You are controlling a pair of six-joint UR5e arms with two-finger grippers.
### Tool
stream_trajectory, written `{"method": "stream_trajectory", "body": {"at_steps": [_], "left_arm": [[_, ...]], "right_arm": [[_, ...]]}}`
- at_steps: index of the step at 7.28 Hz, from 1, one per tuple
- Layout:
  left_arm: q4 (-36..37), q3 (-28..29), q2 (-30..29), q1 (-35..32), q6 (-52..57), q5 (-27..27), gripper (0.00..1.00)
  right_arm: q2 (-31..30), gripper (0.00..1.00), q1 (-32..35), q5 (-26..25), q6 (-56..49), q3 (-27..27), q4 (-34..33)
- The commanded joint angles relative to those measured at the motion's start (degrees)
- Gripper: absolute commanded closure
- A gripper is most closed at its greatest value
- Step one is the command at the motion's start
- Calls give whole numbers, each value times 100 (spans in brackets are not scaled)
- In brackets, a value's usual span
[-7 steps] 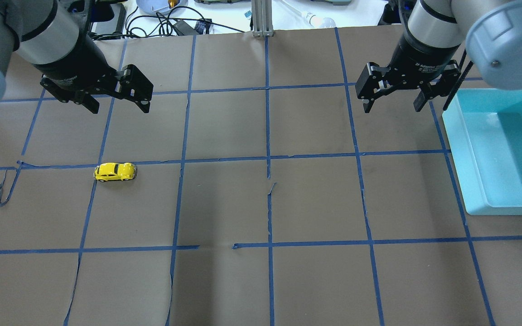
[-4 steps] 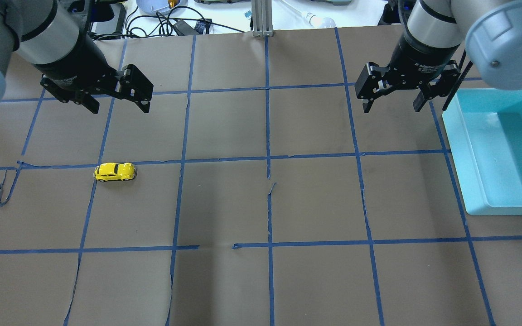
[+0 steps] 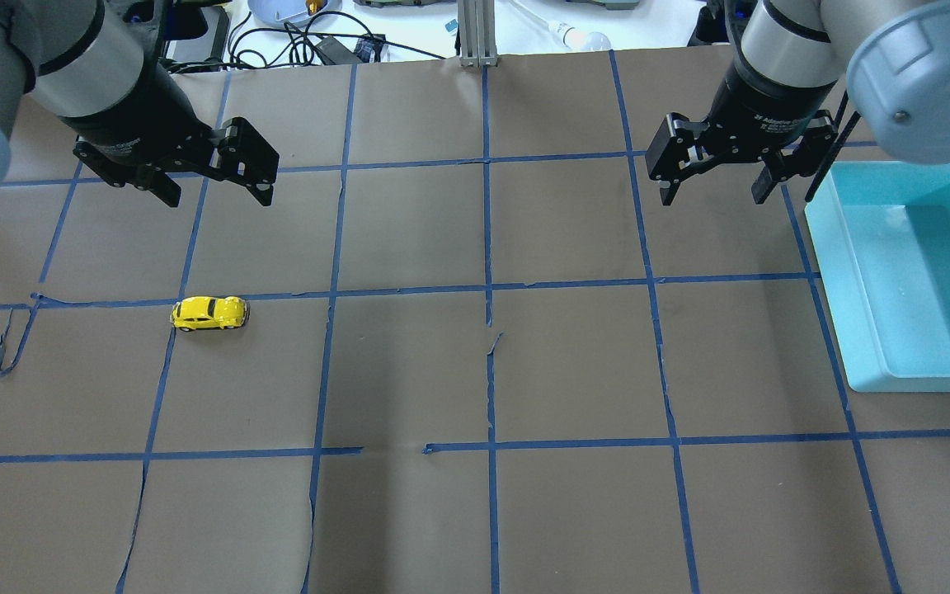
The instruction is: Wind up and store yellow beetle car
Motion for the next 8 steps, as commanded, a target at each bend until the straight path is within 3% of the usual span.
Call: {"method": "stream_trajectory", "body": {"at_steps": [1,8], "left_arm": [[0,0,0,0,3,0,0],[0,0,0,0,3,0,0]], "right_arm": [[-2,0,-4,-11,-8,0,0],[-11,0,5,-2,-69,0,-17]]}}
